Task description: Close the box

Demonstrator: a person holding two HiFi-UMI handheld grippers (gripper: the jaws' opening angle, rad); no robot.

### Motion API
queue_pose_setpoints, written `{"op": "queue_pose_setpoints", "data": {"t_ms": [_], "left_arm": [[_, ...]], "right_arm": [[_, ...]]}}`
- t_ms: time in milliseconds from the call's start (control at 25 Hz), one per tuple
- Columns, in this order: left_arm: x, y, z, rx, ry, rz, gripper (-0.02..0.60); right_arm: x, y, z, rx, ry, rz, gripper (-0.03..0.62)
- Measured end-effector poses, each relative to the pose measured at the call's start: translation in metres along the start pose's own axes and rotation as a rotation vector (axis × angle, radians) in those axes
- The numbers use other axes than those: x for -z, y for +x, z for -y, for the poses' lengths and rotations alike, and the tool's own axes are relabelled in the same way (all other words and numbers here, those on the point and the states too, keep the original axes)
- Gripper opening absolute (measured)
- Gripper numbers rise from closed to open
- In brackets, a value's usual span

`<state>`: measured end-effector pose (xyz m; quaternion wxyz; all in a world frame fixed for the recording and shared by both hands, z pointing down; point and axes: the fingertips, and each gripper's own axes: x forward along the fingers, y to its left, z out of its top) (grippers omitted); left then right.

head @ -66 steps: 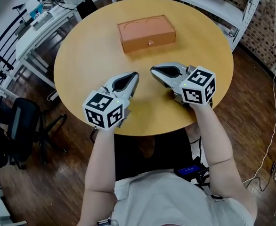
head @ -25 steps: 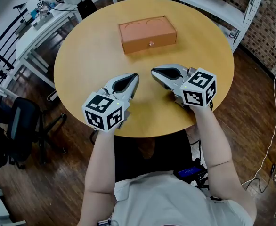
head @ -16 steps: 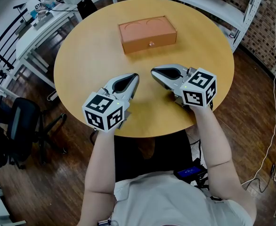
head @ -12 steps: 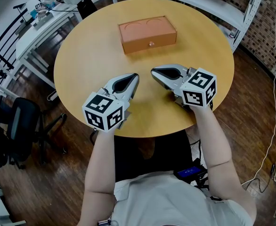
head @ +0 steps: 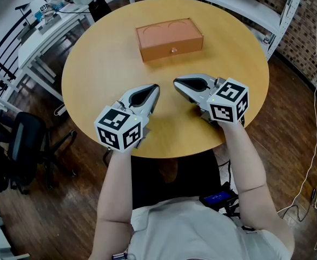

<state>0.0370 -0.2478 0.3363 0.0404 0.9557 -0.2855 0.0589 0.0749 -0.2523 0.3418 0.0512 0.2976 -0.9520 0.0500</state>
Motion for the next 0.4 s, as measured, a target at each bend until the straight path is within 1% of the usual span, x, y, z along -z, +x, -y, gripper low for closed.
{"op": "queue_pose_setpoints", "data": {"t_ms": [400], "left_arm": [[-0.0010, 0.0011, -0.0003, 0.000, 0.000, 0.001, 0.002]], "right_arm": [[-0.0009, -0.0001, 0.0011, 0.000, -0.001, -0.001, 0.000]]}}
